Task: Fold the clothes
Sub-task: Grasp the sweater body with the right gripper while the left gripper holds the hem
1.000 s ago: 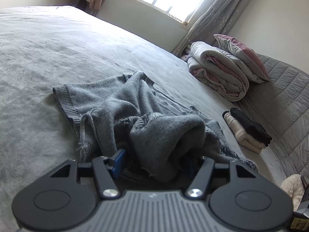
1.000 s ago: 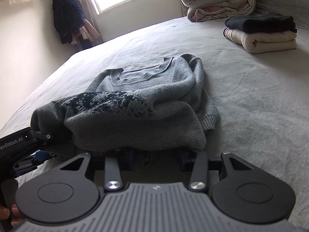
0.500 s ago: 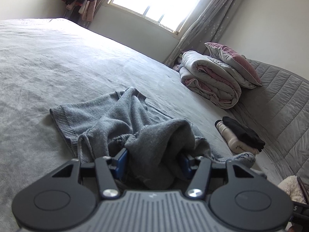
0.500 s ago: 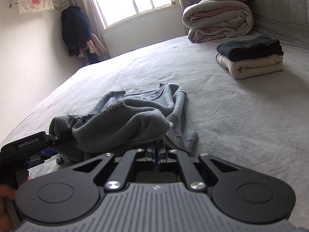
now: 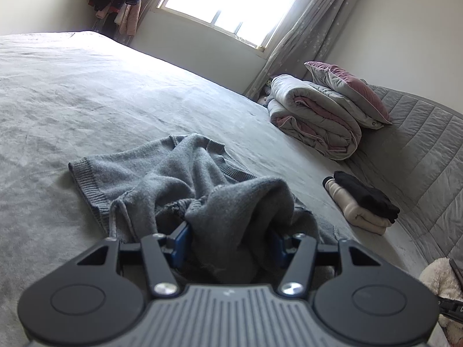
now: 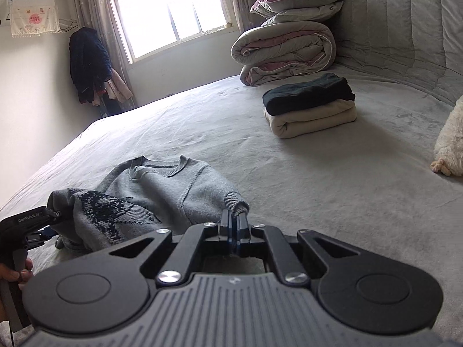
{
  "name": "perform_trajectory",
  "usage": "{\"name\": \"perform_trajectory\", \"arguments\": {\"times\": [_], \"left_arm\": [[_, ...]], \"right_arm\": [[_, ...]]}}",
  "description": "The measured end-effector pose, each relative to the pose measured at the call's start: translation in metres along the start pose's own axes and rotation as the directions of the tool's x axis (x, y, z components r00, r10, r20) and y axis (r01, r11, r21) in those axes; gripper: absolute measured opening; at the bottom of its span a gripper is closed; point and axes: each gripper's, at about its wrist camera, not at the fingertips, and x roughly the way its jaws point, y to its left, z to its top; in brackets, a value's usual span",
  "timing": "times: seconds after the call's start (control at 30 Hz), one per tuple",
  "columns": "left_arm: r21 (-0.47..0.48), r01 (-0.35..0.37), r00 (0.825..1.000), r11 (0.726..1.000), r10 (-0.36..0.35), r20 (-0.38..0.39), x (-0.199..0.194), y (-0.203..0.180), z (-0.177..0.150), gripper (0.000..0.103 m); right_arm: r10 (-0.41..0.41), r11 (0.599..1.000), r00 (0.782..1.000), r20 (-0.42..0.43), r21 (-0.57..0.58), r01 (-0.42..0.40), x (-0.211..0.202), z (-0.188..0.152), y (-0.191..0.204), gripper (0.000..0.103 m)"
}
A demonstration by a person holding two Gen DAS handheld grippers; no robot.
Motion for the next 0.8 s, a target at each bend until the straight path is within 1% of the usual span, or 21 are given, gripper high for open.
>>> {"name": "perform_trajectory", "arguments": {"times": [0.2,0.27,0.33,0.37,0.4,0.5,0.57,0.63,0.8], "left_arm": [[0.016,0.010,1.000,1.000,-0.010,-0.013,0.001,-0.001,-0.002,0.057],[0.020,0.014,1.000,1.000,-0.014,-0.018,0.001,-0.001,-0.002,0.058],[0.024,0.015,1.000,1.000,-0.015,-0.021,0.001,-0.002,-0.003,0.059],[0.024,0.016,1.000,1.000,-0.016,-0.022,0.001,-0.002,-0.003,0.059],[0.021,0.018,1.000,1.000,-0.018,-0.023,0.001,-0.001,-0.002,0.059],[0.014,0.026,0.999,1.000,-0.025,-0.022,-0.001,-0.001,-0.002,0.059],[0.014,0.032,0.999,0.999,-0.032,-0.019,-0.003,-0.003,-0.001,0.058],[0.015,0.042,0.999,0.999,-0.041,-0.015,-0.004,-0.004,0.000,0.058],[0.009,0.073,0.997,0.997,-0.073,-0.005,-0.008,-0.006,0.001,0.056]], "right_arm": [[-0.082,0.996,0.996,-0.046,0.014,0.083,0.032,-0.003,-0.020,0.004],[-0.085,0.995,0.994,-0.067,0.044,0.088,0.038,-0.003,-0.024,0.005],[-0.076,0.994,0.994,-0.082,0.075,0.082,0.040,-0.003,-0.024,0.009],[-0.070,0.994,0.994,-0.082,0.078,0.077,0.039,-0.002,-0.021,0.010],[-0.063,0.995,0.995,-0.081,0.076,0.070,0.038,-0.001,-0.018,0.014],[-0.041,0.999,0.997,-0.069,0.028,0.043,0.033,0.002,-0.005,0.014],[-0.021,1.000,0.998,-0.059,-0.007,0.020,0.030,0.003,0.006,0.019],[0.002,0.999,0.999,-0.041,-0.037,-0.003,0.027,0.004,0.017,0.043],[0.070,0.991,0.997,-0.013,-0.111,-0.071,0.020,0.005,0.048,0.044]]}}
